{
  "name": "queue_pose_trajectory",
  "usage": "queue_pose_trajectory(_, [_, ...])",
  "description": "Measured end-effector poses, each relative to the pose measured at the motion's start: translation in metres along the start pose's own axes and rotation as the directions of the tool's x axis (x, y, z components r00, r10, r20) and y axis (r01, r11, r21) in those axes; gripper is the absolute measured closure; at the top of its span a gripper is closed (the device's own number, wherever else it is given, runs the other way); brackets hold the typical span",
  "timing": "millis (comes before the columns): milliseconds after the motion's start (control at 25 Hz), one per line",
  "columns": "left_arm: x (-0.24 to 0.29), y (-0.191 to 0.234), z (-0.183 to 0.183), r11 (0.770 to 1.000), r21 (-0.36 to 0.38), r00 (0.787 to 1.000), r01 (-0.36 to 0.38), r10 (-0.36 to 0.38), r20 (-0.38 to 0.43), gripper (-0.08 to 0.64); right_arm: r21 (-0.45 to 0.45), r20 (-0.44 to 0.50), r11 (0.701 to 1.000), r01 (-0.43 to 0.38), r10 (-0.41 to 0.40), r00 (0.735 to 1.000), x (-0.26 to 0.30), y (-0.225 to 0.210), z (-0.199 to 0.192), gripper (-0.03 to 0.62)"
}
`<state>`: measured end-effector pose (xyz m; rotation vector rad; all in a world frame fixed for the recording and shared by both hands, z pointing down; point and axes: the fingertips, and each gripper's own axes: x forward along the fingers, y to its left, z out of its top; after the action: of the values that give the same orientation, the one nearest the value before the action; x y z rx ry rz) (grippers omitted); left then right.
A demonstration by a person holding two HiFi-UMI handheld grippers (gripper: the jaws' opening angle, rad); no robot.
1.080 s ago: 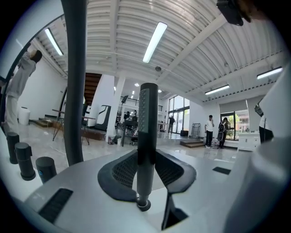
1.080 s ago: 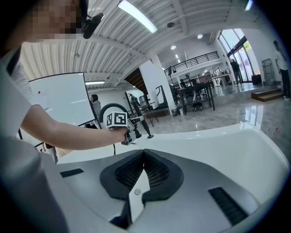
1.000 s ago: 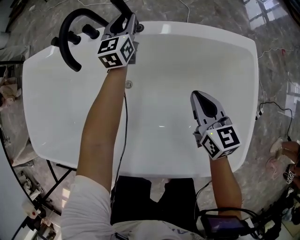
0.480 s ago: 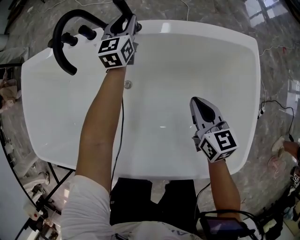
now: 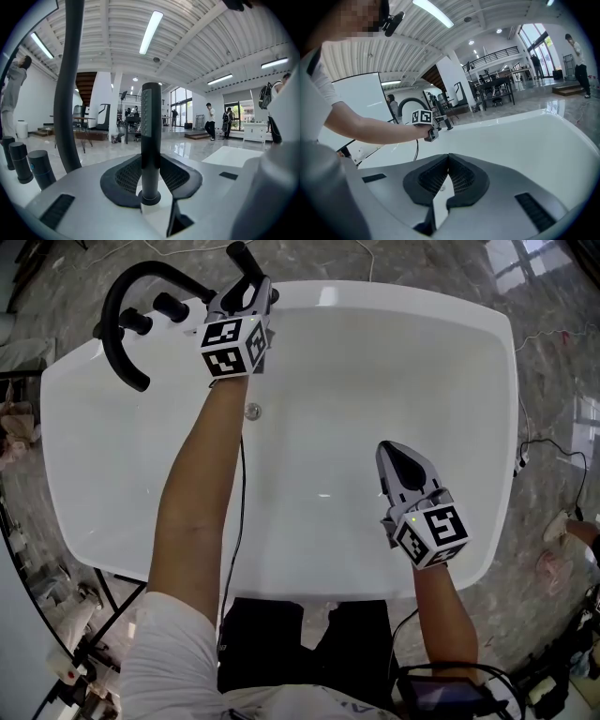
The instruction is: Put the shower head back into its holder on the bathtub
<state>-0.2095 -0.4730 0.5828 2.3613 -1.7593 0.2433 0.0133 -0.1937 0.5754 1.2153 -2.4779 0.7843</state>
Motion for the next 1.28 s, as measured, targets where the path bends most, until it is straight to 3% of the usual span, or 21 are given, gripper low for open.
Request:
queue_pose_trajectory(160, [0.003,0.0,-0.003,0.999,0.035,0.999,-0.004,0.005,-0.044,0.431,0.03,0.003,1.0,0.009,-0.009,1.0,-0.008,0.003,-0.007,0.581])
queue_pose_trajectory(280, [-0.002,-0.002,-0.004,0.993,0.121,0.998,-0.018,0.026,-0.065,0.431,0.037,0.013,0.999,-0.009,0.008,1.0,-0.016,0.014,-0.008,0.581])
queue_pose_trajectory(360, [-0.007,-0.007,-0.001,0.987,0.157,0.998,-0.012,0.023,-0.065,0.368,0.024,0.014,1.0,-0.017,0.017,1.0,-0.023,0.019,-0.009,0.581])
queue_pose_trajectory(640, [-0.052,-0.038,0.052,0.997,0.079,0.998,-0.024,0.019,0.063,0.354,0.063,0.03,0.998,0.019,-0.021,0.999,-0.054,0.022,-0.011,0.58])
queue_pose_trajectory(840, [-0.105,-0.077,0.091,0.996,0.06,0.994,0.063,-0.068,0.09,0.356,0.074,0.053,0.996,0.05,-0.054,0.997,-0.091,0.042,0.006,0.581])
queue_pose_trajectory(1040, [-0.164,-0.106,0.138,0.987,0.075,0.983,0.14,-0.148,0.113,0.421,0.082,0.099,0.993,0.09,-0.098,0.99,-0.134,0.069,0.035,0.581])
queue_pose_trajectory(1160, [-0.213,-0.107,0.167,0.986,0.091,0.978,0.138,-0.15,0.146,0.51,0.085,0.114,0.99,0.111,-0.12,0.986,-0.153,0.095,0.045,0.581])
queue_pose_trajectory(1280, [-0.273,-0.098,0.187,0.985,0.125,0.979,0.116,-0.134,0.15,0.538,0.106,0.136,0.987,0.124,-0.138,0.981,-0.174,0.13,0.059,0.581])
